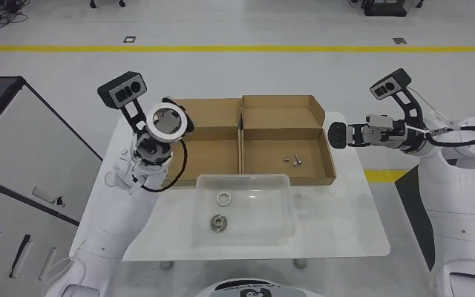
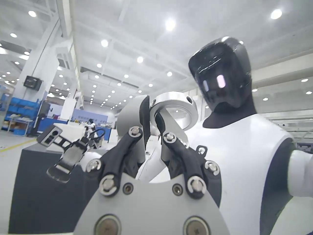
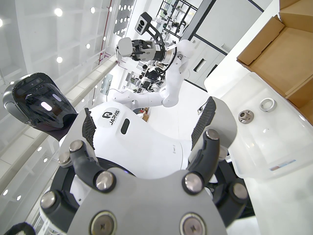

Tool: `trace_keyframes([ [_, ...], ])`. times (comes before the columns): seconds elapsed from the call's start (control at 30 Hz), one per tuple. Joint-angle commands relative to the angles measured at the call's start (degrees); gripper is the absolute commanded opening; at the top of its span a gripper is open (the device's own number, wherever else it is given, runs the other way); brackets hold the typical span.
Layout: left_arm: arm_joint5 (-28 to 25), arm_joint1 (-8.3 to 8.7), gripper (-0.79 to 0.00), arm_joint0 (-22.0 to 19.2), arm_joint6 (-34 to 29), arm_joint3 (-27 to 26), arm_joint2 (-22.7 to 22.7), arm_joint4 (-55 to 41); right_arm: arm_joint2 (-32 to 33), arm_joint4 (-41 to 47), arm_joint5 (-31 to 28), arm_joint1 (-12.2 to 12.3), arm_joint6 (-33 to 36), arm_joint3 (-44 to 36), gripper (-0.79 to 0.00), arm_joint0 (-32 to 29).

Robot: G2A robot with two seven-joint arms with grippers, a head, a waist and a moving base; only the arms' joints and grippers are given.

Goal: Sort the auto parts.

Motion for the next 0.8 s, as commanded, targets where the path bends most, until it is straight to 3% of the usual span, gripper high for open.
trace_keyframes([
  [0.0,0.0,-0.41,-0.785,0.2,0.0,-0.4,-0.4,-1.7,0.0,0.0,0.0,0.0,0.0,0.0,0.0,0.0],
  [0.2,0.0,-0.86,-0.785,0.1,0.0,0.6,-1.0,2.6,0.0,0.0,0.0,0.0,0.0,0.0,0.0,0.0],
  [0.5,0.0,0.35,-0.785,-0.6,0.0,3.6,-1.8,19.1,0.0,0.0,0.0,0.0,0.0,0.0,0.0,0.0],
  [0.67,0.0,0.44,-0.785,-0.2,0.1,3.6,-1.6,16.0,0.0,0.0,0.0,0.0,0.0,0.0,0.0,0.0],
  [0.77,0.0,-0.03,-0.785,0.4,1.2,2.5,-1.2,8.0,0.0,0.0,0.0,0.0,0.0,0.0,0.0,0.0],
])
